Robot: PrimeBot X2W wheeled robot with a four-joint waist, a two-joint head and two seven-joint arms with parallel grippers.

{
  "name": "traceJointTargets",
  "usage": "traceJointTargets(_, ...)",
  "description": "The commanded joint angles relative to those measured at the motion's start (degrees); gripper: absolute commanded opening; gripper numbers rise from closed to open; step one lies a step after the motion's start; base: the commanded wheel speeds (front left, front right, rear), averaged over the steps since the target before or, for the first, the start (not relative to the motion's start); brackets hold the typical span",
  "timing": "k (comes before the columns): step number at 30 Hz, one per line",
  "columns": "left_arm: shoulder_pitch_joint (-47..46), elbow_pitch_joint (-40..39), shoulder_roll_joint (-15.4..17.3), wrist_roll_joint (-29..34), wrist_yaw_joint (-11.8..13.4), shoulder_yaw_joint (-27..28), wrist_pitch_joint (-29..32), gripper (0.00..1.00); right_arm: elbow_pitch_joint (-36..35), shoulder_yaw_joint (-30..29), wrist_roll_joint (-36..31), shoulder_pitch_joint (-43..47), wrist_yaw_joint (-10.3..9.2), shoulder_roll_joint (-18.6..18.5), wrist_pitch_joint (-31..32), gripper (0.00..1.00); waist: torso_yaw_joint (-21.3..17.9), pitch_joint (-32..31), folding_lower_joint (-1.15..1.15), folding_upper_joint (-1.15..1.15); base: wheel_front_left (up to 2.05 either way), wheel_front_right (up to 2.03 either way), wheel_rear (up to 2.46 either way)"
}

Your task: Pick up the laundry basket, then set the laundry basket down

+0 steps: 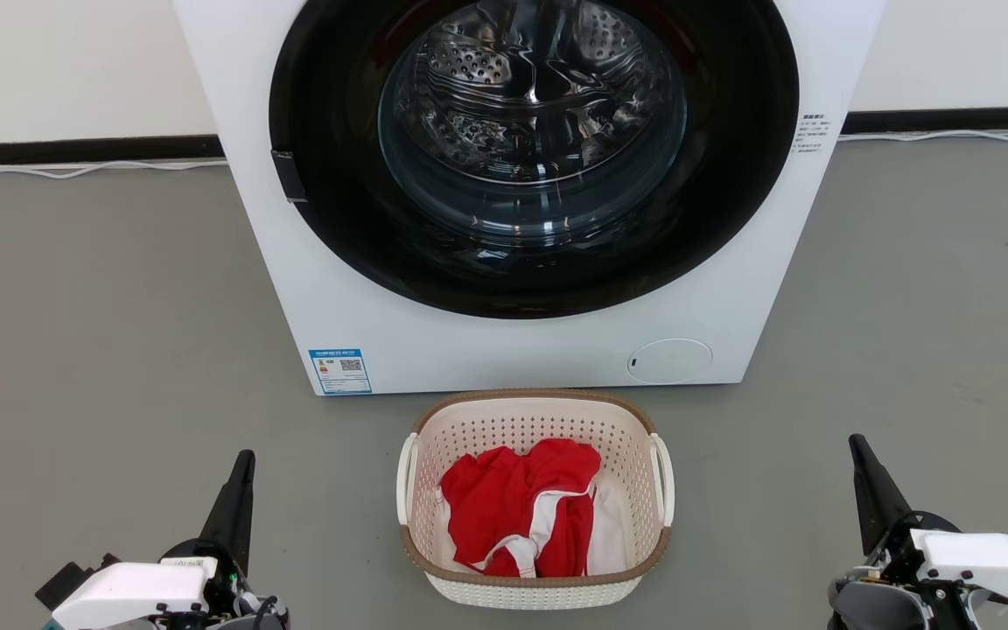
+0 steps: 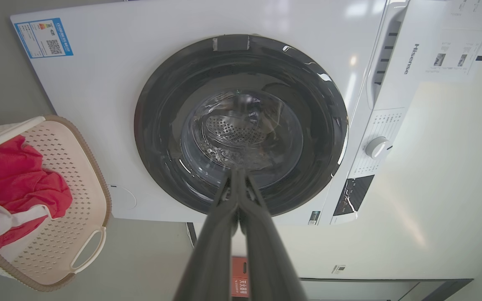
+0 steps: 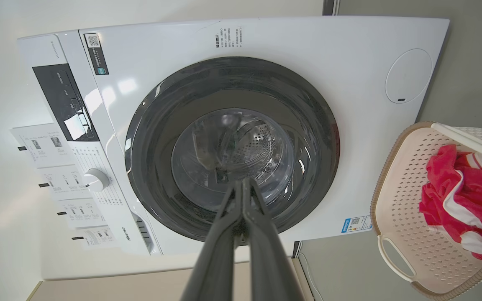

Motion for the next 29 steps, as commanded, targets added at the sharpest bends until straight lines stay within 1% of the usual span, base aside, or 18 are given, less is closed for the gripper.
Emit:
traceJointTargets(1,-3.2,-1.7,0.8,-0.1,-0.4,1.8,0.4,0.0,-1.8,1.1,0.4,-2.4,0.41,-0.6,0.4,0.0,0.0,0.0,0.0,0.0,0.0,0.0,0.0)
traceJointTargets(29,-3.2,-1.7,0.8,-0.1,-0.4,1.8,0.4,0.0,-1.8,1.1,0.4,-2.4,0.41,-0.6,0.4,0.0,0.0,0.0,0.0,0.0,0.0,0.0,0.0)
